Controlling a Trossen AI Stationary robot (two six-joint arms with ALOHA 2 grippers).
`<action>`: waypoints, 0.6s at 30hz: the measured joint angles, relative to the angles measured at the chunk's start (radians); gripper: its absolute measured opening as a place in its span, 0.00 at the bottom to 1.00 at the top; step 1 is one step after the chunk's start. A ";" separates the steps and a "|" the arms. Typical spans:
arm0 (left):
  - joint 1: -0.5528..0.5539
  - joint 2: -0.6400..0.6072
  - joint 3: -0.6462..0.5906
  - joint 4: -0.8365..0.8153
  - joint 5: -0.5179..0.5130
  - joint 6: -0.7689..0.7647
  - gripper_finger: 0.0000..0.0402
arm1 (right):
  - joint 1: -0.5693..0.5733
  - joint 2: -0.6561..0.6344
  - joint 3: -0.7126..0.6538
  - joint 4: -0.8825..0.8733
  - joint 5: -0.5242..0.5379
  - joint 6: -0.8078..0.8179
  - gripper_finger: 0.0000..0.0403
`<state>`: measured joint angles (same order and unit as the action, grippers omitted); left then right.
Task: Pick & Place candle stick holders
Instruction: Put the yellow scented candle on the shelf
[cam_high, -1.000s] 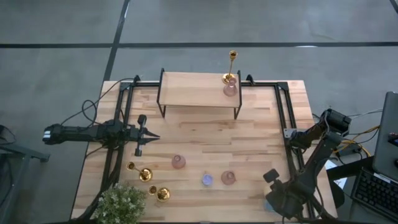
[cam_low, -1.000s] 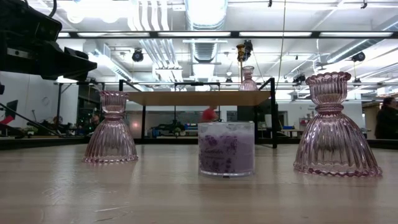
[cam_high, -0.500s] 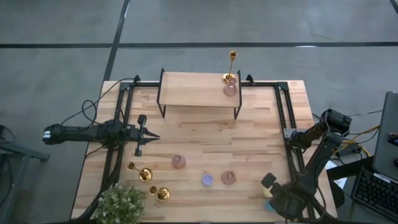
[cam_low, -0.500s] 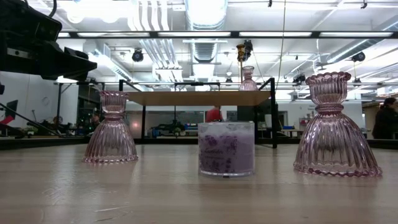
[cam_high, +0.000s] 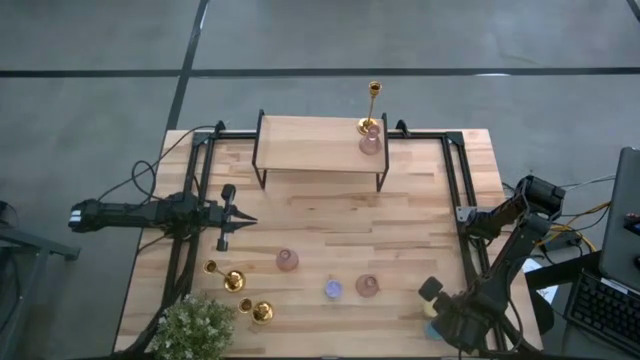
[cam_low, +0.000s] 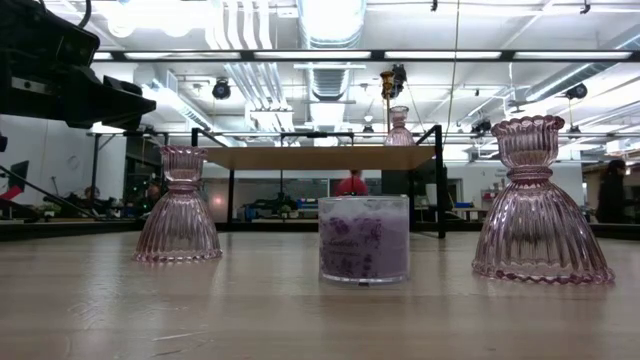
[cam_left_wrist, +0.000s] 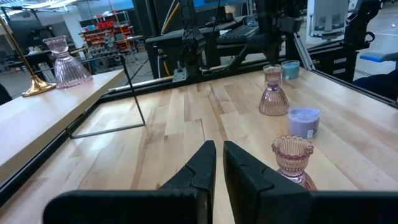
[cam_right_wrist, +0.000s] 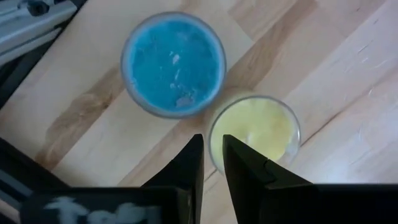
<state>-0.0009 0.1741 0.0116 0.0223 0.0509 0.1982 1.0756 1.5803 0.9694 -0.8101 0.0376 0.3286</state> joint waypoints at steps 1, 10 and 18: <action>0.000 0.000 0.000 0.000 0.000 0.000 0.09 | 0.000 0.000 -0.004 0.011 0.000 0.000 0.13; 0.000 0.000 0.000 0.000 0.000 0.000 0.09 | 0.000 0.001 -0.017 0.020 0.000 0.000 0.13; 0.000 0.000 0.000 0.000 0.000 0.000 0.09 | 0.000 0.001 -0.018 0.030 0.022 0.010 0.09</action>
<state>-0.0006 0.1738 0.0116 0.0223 0.0513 0.1986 1.0756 1.5810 0.9512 -0.7797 0.0594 0.3391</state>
